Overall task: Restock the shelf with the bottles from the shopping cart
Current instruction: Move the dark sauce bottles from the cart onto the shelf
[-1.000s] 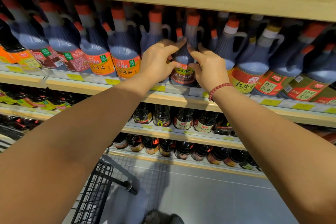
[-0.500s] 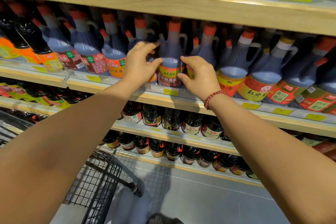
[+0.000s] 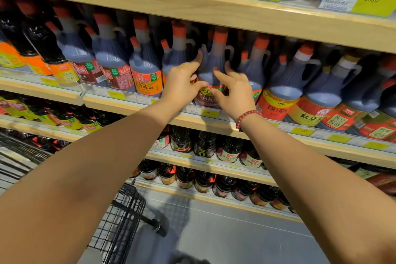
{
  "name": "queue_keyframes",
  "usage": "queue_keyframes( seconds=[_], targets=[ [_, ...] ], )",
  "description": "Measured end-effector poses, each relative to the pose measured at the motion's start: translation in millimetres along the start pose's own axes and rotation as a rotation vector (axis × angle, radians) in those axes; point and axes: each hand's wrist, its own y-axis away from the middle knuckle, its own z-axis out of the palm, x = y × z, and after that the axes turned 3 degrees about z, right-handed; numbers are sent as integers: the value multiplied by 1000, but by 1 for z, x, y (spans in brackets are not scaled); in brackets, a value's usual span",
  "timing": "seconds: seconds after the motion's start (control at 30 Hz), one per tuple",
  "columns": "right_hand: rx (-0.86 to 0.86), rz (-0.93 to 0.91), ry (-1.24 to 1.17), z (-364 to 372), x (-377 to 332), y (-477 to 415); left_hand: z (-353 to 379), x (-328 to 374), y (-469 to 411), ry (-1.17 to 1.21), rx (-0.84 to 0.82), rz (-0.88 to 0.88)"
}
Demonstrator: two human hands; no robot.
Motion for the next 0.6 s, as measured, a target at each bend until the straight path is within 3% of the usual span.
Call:
queue_keyframes(
  seconds=[0.33,0.6],
  targets=[
    [-29,16,-91,-9,-6,11,-8,2,9,35,-87,-11],
    [-33,-67,-183,-17,-31,31,-45,7,56,-113,0,-6]
  ],
)
